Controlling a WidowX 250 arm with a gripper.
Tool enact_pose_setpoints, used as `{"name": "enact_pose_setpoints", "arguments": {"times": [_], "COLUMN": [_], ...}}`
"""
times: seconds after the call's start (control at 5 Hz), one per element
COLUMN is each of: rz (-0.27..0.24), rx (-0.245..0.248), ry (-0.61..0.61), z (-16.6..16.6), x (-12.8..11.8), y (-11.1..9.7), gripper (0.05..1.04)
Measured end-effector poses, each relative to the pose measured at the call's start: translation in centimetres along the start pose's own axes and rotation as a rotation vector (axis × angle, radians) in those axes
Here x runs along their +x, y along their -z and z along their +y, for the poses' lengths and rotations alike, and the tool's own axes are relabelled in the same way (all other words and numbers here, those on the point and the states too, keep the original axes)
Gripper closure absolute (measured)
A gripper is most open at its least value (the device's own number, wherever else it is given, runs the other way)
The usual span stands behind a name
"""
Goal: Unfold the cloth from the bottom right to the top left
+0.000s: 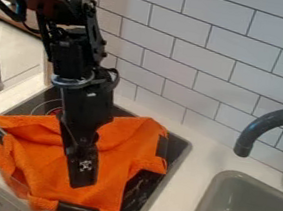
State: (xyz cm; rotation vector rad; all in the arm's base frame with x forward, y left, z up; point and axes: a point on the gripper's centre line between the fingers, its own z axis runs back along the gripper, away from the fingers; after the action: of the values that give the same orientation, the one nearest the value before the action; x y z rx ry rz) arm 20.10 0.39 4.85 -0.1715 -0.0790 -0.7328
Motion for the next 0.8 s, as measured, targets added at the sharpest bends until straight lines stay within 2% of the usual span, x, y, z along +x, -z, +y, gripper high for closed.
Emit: {"name": "enact_pose_setpoints", "arguments": {"times": [0.2, 0.4, 0.8], "rz": [0.016, 0.038, 0.052], "rx": [-0.019, -0.021, 0.020], "ry": [-0.002, -0.045, -0.091], "z": [-0.2, 1.6, 6.0], "x": [-0.3, -0.7, -0.3], "y": [0.5, 0.8, 0.7], "gripper": [0.085, 0.085, 0.085]}}
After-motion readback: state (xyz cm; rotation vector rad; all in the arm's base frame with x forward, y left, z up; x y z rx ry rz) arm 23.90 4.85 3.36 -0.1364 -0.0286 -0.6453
